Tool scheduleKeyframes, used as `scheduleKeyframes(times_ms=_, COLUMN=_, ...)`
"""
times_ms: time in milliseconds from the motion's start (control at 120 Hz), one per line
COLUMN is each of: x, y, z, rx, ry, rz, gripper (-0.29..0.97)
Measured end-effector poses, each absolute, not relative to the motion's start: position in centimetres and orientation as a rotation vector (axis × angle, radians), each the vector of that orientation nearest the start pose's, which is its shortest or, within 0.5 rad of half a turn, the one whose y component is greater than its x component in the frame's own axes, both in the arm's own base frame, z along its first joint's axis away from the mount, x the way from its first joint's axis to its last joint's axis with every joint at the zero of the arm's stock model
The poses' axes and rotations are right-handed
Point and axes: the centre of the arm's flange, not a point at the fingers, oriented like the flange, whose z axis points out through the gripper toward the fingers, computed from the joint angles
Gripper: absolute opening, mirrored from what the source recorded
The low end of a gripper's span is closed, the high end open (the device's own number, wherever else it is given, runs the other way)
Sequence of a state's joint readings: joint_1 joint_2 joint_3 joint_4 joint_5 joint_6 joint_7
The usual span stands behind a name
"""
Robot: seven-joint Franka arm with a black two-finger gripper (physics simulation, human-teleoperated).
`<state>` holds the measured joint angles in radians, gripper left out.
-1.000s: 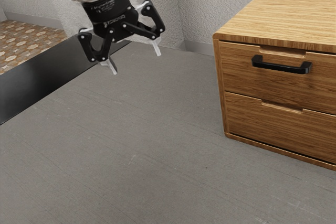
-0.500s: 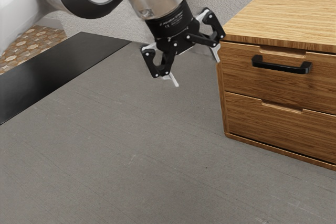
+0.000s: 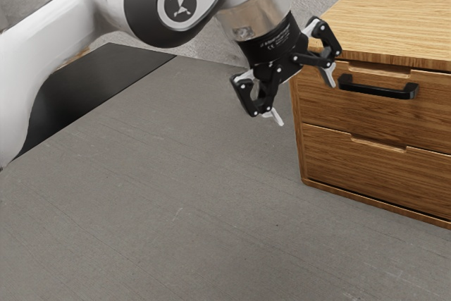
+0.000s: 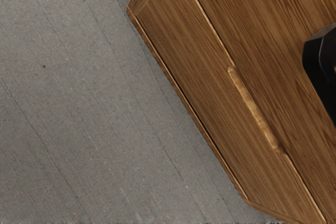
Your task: Pull the drawer handle with one arm to open the drawer
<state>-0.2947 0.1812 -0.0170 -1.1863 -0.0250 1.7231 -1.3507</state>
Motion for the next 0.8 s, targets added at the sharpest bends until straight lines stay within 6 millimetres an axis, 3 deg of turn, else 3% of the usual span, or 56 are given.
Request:
scheduleKeyframes(times_ms=417, x=62.8, y=-21.0, z=69.6, rx=-2.951, ry=-1.838, rz=-0.425, gripper=0.63)
scheduleKeyframes(times_ms=800, x=64.9, y=-21.3, z=68.5, rx=-2.889, ry=-1.975, rz=-0.425, gripper=0.59)
